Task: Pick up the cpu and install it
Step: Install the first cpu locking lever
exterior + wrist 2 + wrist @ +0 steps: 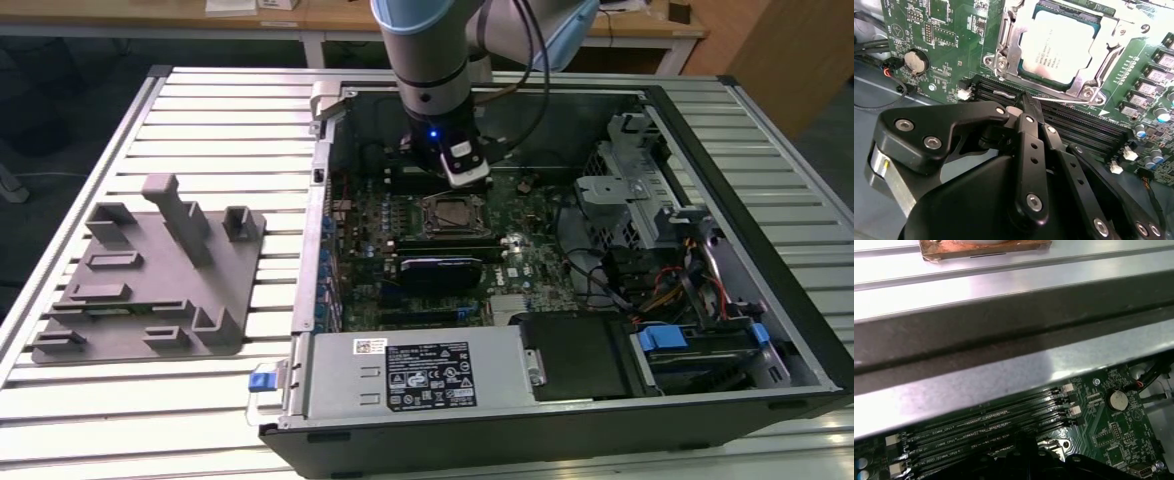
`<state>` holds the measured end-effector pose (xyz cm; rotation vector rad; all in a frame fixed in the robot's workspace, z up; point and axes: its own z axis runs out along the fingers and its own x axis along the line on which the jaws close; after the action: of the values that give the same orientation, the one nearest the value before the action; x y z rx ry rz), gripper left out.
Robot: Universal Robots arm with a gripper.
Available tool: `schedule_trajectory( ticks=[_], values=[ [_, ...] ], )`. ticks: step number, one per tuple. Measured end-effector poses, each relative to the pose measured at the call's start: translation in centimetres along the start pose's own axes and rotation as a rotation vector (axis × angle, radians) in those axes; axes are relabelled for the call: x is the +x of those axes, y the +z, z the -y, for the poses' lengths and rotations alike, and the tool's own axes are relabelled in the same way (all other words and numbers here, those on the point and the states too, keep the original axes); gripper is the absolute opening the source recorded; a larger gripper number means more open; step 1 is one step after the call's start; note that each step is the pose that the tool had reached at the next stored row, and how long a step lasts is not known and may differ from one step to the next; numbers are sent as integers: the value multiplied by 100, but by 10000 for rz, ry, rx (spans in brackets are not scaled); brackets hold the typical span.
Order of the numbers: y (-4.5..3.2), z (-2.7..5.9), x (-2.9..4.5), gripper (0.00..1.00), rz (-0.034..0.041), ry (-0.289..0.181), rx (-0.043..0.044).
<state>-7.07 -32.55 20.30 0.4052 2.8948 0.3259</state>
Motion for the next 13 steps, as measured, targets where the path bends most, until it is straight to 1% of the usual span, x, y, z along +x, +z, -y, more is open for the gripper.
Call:
schedule_trajectory(
  ticks=[6, 13],
  values=[
    [12, 3, 2, 11, 20, 77, 13],
    [19, 2, 4, 11, 25, 94, 15]
  ],
)
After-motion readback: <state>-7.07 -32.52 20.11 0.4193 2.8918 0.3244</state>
